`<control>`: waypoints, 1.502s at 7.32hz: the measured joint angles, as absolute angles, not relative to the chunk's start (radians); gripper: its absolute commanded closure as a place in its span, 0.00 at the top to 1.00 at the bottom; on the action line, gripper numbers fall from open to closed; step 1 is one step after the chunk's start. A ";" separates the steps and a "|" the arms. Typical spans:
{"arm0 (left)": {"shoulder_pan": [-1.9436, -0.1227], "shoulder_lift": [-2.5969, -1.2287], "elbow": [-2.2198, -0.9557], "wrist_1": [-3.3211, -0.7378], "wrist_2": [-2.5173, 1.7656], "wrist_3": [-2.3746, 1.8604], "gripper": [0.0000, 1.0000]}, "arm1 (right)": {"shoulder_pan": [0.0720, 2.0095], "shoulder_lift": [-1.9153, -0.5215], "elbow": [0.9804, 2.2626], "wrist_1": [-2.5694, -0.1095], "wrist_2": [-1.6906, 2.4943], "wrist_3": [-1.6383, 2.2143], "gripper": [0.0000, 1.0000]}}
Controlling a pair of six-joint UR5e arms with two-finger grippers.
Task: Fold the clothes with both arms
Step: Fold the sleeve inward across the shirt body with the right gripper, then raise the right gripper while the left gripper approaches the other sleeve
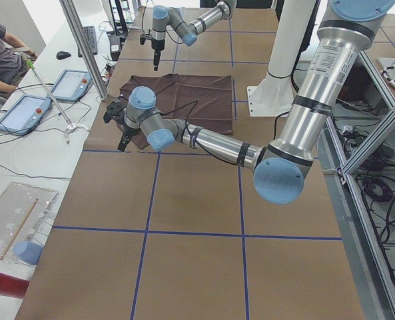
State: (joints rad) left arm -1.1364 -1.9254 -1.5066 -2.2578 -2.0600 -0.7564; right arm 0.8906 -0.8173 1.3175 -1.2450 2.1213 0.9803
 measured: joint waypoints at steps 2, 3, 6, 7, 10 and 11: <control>-0.964 -1.974 -1.469 -2.289 -1.827 -0.950 1.00 | 0.947 -0.936 1.438 -1.282 2.199 0.911 1.00; -0.922 -2.002 -1.418 -2.320 -1.744 -0.990 1.00 | 0.953 -0.959 1.452 -1.282 2.202 0.896 1.00; -0.857 -2.061 -1.279 -2.401 -1.609 -1.030 1.00 | 0.948 -0.970 1.459 -1.278 2.201 0.889 1.00; -0.852 -2.066 -1.275 -2.406 -1.602 -1.029 1.00 | 0.948 -0.971 1.459 -1.278 2.201 0.889 1.00; -0.849 -2.067 -1.298 -2.405 -1.606 -1.022 1.00 | 0.953 -0.980 1.458 -1.277 2.202 0.885 1.00; -0.850 -2.065 -1.307 -2.403 -1.613 -1.020 1.00 | 0.966 -0.998 1.461 -1.276 2.208 0.864 1.00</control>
